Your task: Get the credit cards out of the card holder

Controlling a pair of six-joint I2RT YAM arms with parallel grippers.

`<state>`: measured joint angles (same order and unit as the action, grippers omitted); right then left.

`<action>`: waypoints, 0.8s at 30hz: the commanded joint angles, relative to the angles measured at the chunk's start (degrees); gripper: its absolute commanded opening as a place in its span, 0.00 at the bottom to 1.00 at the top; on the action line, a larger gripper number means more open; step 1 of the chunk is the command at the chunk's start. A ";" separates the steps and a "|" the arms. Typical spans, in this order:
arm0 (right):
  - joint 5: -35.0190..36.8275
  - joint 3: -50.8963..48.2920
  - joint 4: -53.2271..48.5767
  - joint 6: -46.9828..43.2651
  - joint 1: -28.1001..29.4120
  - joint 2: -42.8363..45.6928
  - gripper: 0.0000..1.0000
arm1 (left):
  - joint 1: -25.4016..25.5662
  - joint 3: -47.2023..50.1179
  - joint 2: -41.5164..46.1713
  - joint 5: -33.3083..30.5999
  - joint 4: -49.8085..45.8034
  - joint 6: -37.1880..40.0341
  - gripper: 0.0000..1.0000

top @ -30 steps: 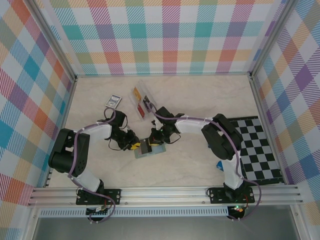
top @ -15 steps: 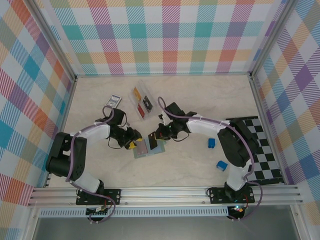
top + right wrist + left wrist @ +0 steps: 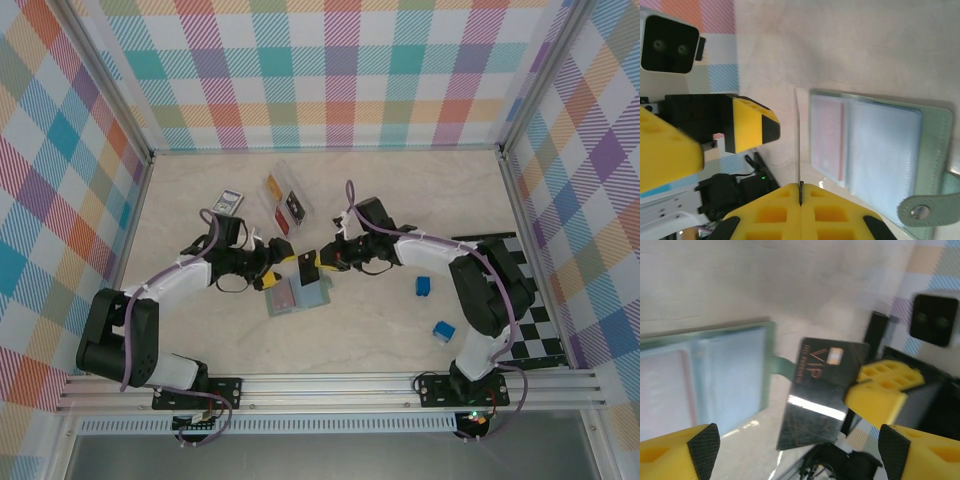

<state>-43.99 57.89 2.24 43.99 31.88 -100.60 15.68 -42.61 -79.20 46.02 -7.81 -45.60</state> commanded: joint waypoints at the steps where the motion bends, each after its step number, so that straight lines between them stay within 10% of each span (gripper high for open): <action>1: -8.59 -0.92 11.31 5.11 -1.70 2.60 0.00 | 0.65 -1.94 2.29 6.62 2.94 0.60 0.87; 11: -12.53 -0.41 20.48 12.84 -2.52 3.34 0.00 | 2.24 -2.94 1.43 7.57 10.07 -4.14 0.68; 24: -12.98 -0.59 20.43 13.26 -2.52 3.61 0.00 | 3.48 0.02 2.78 4.91 21.79 -11.55 0.17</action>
<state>-55.59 57.41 21.28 57.67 29.23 -98.56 18.61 -43.29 -77.82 51.31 10.13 -55.90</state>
